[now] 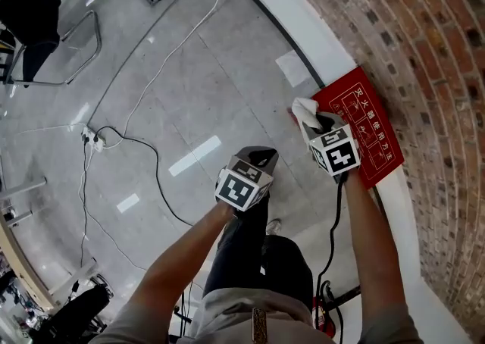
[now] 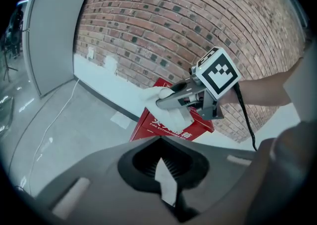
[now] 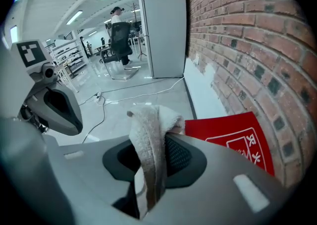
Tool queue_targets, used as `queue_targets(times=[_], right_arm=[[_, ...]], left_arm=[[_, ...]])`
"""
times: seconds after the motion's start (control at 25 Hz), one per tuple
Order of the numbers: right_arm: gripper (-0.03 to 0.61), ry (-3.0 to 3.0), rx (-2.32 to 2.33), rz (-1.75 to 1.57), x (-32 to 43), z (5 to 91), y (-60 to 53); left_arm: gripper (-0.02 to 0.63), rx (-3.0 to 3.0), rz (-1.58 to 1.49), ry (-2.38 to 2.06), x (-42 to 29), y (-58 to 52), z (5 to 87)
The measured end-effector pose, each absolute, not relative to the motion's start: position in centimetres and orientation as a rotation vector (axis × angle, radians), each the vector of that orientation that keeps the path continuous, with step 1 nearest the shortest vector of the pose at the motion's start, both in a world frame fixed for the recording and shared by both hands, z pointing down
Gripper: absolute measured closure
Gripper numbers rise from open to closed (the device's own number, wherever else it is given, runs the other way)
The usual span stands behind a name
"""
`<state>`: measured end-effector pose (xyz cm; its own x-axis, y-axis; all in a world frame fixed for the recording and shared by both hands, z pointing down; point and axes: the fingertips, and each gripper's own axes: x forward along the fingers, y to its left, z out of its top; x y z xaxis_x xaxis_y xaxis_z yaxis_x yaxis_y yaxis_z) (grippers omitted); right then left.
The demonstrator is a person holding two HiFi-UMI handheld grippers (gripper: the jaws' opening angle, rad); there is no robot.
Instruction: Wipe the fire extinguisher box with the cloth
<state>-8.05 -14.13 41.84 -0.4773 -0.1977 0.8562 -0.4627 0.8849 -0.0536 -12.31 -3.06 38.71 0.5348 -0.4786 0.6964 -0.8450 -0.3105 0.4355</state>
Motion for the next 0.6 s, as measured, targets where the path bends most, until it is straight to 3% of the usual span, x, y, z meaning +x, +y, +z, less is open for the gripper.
queue_targets(times=[0.24, 0.6], right_arm=[[0.459, -2.145, 0.506, 0.342, -4.6, 41.7, -4.1], [0.457, -2.121, 0.83, 0.252, 10.1, 40.9, 2.8]], left_arm=[[0.614, 2.005, 0.589, -1.098, -9.6, 2.4, 38.5], [0.614, 2.174, 0.653, -1.05, -2.9, 6.7, 37.7]])
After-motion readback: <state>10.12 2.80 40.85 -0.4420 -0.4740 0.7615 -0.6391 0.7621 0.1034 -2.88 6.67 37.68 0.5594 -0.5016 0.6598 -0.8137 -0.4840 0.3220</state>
